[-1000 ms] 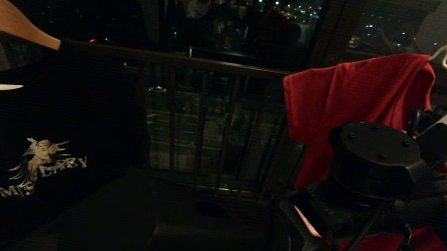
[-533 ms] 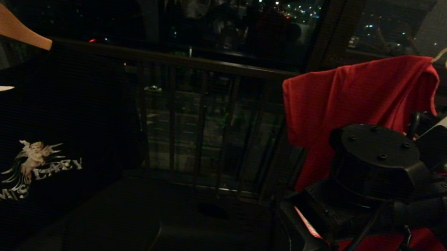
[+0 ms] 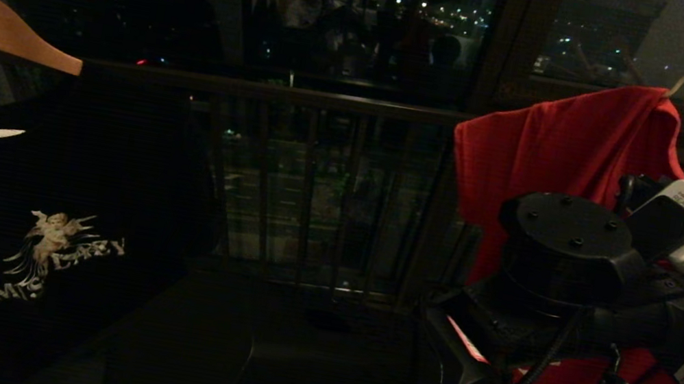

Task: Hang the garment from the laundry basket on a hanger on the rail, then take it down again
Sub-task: Take the clothes off the clothes rack

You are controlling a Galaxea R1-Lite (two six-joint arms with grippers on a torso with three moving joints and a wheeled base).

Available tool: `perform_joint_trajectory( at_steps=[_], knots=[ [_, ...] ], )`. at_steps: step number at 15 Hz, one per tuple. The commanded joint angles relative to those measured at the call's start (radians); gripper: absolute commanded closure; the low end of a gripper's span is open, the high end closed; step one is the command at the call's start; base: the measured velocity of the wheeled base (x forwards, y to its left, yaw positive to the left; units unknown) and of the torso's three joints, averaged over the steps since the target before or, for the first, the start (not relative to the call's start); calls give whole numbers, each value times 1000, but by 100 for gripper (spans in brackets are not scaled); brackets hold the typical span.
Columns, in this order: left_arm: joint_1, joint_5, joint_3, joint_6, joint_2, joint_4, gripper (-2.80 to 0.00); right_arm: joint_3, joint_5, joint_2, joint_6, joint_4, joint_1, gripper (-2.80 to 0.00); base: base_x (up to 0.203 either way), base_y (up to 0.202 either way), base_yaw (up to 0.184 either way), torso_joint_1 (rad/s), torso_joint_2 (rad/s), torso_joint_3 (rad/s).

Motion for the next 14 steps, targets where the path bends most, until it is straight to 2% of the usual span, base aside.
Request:
perform_joint_trajectory(
  at_steps=[1,5,14],
  knots=[
    [1,-2,0,1,2,-4,0,14,6,-24,-2,1,0,-280,0,0,0,0,0,0],
    [1,-2,-1,3,3,-4,0,29,3,-38,-10,1,-1,-280,0,0,0,0,0,0],
    [1,-2,-1,2,3,-4,0,159,-2,-107,-58,-1,-1,-280,0,0,0,0,0,0]
  ],
)
